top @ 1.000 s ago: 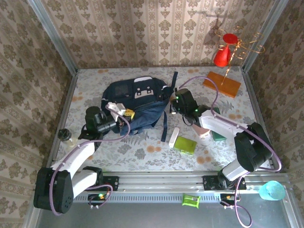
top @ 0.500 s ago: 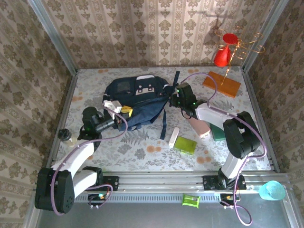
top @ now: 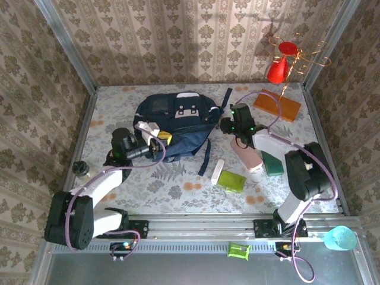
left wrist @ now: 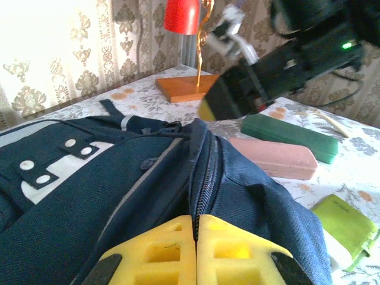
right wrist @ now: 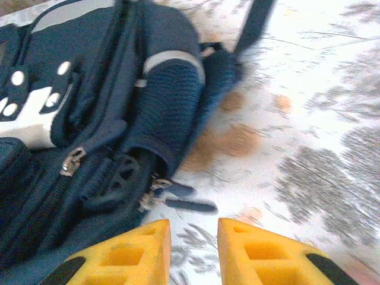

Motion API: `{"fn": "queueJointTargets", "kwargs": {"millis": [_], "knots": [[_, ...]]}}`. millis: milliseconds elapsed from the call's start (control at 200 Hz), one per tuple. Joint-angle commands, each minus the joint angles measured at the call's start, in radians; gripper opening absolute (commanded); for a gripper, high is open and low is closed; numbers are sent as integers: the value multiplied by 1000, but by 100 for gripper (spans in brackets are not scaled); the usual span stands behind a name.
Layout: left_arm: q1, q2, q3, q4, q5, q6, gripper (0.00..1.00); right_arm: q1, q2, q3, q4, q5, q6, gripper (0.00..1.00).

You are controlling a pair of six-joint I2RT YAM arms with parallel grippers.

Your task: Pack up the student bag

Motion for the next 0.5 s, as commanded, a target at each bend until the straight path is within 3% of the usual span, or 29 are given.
{"fn": "queueJointTargets", "kwargs": {"millis": [0,185,240,330,495], "knots": [[-18,9,48,20,-115,5,0,-6,-155,-58,-112,49,-27,35],[-83,17,-8,-33,-189,-25,0,-3,-346,-158,-189,45,-29,41],[-101,0,-34,-51,-195,-54,14,0,-376,-173,-182,28,-22,44],[-110,-58,-74,-94,-208,-115,25,19,-382,-174,-134,-36,-5,50],[-107,-230,-111,-217,-314,-257,60,110,-282,-112,-58,-81,-18,54]]}}
